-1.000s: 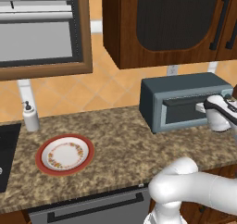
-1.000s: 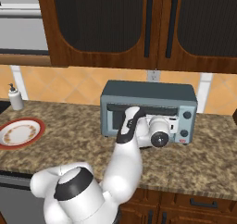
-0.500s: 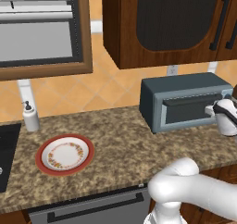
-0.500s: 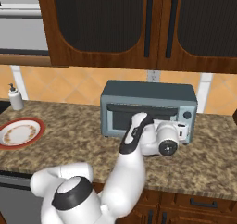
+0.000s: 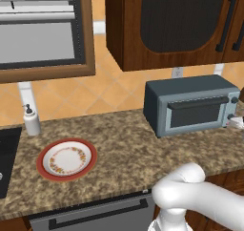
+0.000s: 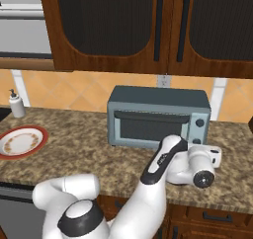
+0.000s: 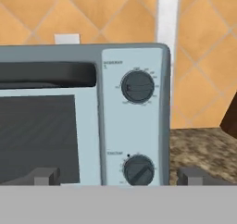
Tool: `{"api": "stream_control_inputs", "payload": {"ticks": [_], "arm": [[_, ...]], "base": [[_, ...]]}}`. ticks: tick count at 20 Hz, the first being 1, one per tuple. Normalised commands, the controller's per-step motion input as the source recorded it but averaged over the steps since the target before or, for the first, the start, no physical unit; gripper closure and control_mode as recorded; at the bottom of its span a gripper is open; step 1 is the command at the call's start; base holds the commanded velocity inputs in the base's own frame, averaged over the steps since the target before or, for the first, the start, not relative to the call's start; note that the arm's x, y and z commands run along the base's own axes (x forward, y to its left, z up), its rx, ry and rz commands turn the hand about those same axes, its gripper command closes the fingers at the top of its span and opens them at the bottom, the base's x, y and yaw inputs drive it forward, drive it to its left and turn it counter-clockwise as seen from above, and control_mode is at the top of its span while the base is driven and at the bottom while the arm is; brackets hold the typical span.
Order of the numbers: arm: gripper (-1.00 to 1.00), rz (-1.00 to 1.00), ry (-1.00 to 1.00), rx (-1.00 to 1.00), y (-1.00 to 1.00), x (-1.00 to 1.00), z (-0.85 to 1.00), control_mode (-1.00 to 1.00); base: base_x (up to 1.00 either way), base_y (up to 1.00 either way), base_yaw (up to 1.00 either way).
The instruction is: Pick up the kebab skewer and baguette bread, and place them inside the toaster oven. Close the toaster oven door and start by setting the timer.
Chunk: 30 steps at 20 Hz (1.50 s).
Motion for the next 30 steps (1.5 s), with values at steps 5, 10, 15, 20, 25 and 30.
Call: {"api": "stream_control_inputs", "payload": {"ticks": [5,10,15,20,25,30], "arm": [[-1.00,0.00,-0.01,0.03,-0.11,0.03,-0.08,-1.00],[-1.00,0.00,-0.01,0.03,-0.01,0.11,-0.04,-1.00],[-1.00,0.01,-0.01,0.01,0.00,0.08,-0.30,-1.00],[-1.00,0.01,-0.06,0.05,-0.03,0.12,-0.36,-1.00],[-1.00,0.01,-0.06,0.05,-0.02,0.32,-0.02,-1.00],[-1.00,0.04,0.00,0.01,-0.01,0.22,-0.01,-1.00]], "base": [[0.00,0.00,0.00],[0.00,0.00,0.00],[0.00,0.00,0.00],[0.00,0.00,0.00],[0.00,0.00,0.00],[0.00,0.00,0.00]]}}
